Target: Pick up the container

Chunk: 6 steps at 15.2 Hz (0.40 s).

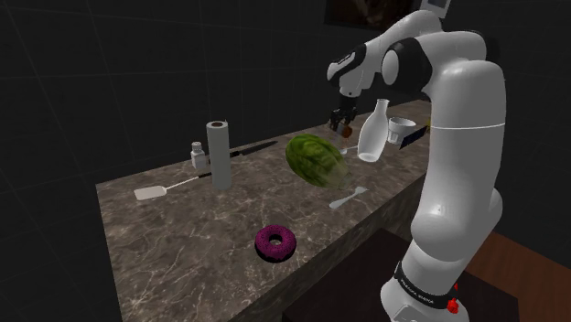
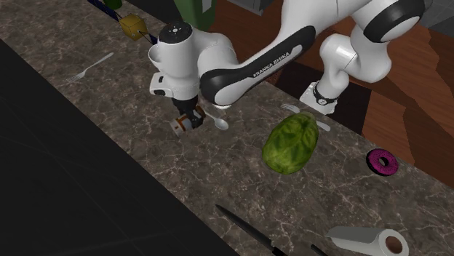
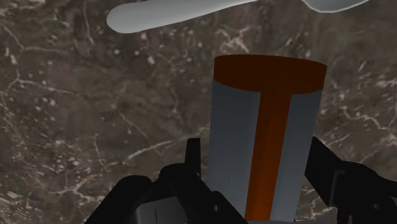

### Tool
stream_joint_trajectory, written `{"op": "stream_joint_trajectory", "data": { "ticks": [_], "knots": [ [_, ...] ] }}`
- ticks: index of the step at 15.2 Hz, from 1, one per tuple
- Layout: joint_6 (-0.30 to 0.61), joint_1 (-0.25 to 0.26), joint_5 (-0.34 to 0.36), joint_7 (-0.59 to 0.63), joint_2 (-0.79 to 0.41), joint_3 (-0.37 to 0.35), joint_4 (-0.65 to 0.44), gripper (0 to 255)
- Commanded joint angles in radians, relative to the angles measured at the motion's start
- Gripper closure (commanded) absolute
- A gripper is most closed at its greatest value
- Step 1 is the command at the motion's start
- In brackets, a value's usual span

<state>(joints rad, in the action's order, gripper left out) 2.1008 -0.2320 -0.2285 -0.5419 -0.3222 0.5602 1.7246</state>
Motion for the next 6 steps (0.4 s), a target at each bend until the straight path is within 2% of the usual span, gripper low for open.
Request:
{"op": "stream_joint_trajectory", "data": {
  "ticks": [1,6],
  "knots": [
    [-0.023,0.003,0.008,0.006,0.011,0.003,-0.014,255],
    [-0.061,0.003,0.018,0.013,0.022,0.007,-0.043,255]
  ]
}}
